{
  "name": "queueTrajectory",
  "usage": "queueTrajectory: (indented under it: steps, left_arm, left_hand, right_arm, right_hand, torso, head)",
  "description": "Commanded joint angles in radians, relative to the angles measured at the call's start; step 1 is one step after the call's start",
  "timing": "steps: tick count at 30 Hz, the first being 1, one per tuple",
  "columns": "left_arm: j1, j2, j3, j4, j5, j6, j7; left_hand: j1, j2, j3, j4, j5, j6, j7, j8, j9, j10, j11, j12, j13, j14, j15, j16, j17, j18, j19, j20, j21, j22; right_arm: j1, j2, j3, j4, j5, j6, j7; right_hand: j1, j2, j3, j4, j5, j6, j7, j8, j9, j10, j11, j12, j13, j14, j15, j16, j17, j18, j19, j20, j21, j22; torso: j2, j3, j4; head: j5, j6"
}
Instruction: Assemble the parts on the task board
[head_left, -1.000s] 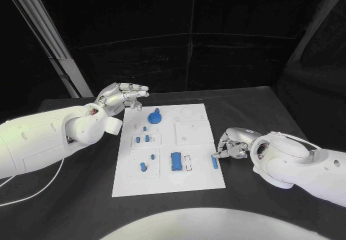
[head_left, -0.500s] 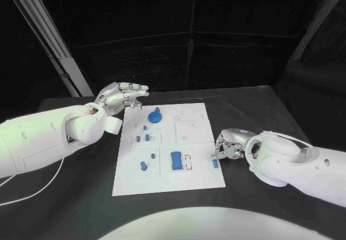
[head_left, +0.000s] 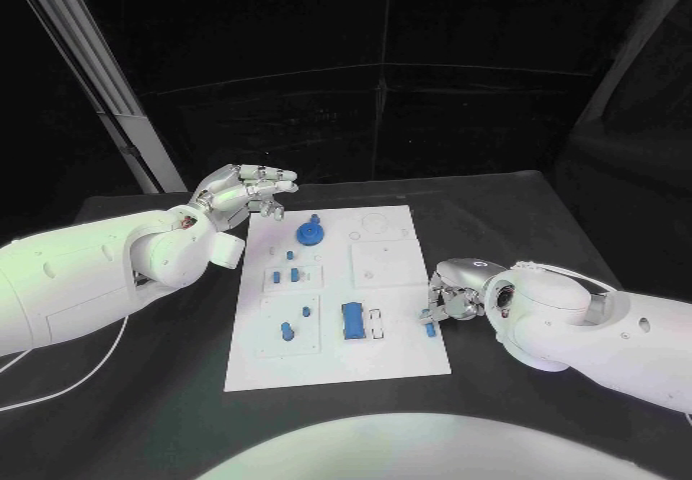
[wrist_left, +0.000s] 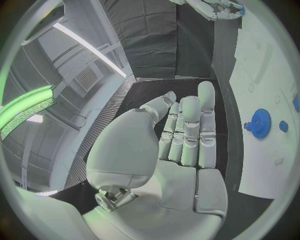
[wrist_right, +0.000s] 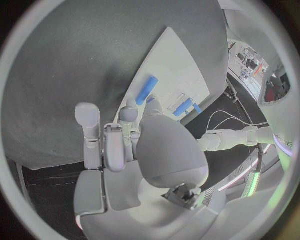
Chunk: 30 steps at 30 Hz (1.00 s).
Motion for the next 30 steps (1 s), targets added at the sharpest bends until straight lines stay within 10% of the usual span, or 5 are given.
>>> queueTrajectory:
  steps: [1,16,30]
  left_arm:
    - [0.001,0.0,0.001,0.0,0.004,0.011,0.003]
    - [0.001,-0.001,0.0,0.0,0.004,0.013,0.002]
    - [0.0,-0.002,0.0,0.001,0.004,0.014,0.001]
  left_hand:
    - [0.003,0.007,-0.004,-0.003,-0.002,-0.008,0.001,0.004,-0.001,-0.006,0.001,0.003,0.001,-0.007,0.0,-0.004,-0.001,0.006,-0.007,0.002,-0.004,-0.001]
    - [0.004,0.008,-0.004,-0.005,-0.002,-0.008,0.002,0.005,-0.001,-0.007,0.001,0.006,0.001,-0.008,0.001,-0.004,-0.004,0.006,-0.007,0.002,-0.005,-0.002]
    - [0.005,0.008,-0.004,-0.005,-0.002,-0.009,0.002,0.005,-0.001,-0.007,0.001,0.006,0.001,-0.009,0.001,-0.004,-0.004,0.006,-0.007,0.002,-0.006,-0.002]
  right_arm:
    - [-0.002,0.009,-0.002,-0.001,-0.052,0.054,-0.006]
    - [-0.006,0.044,-0.006,-0.004,-0.132,0.11,-0.008]
    - [-0.007,0.046,-0.006,0.012,-0.047,0.021,-0.005]
  right_hand:
    - [-0.004,-0.008,-0.006,-0.003,-0.011,0.009,0.0,0.005,0.002,0.004,-0.006,0.0,0.0,0.063,-0.006,-0.007,0.047,0.006,-0.002,-0.003,-0.006,-0.001]
    - [0.132,-0.014,0.021,-0.085,-0.008,-0.013,0.007,-0.005,0.009,-0.01,-0.003,-0.026,-0.016,0.06,-0.005,-0.022,0.032,0.008,-0.008,-0.003,-0.024,-0.019]
    - [0.185,0.057,0.111,-0.065,0.171,-0.028,0.02,-0.083,-0.04,-0.007,0.004,-0.026,-0.013,0.065,0.001,-0.014,0.05,0.005,0.006,0.002,-0.016,-0.002]
  torso:
    - [0.0,0.0005,0.0002]
    - [0.0,0.0002,0.001]
    - [0.0,0.0004,-0.0007]
  head:
    - [0.0,0.001]
    - [0.001,0.0]
    - [0.006,-0.001]
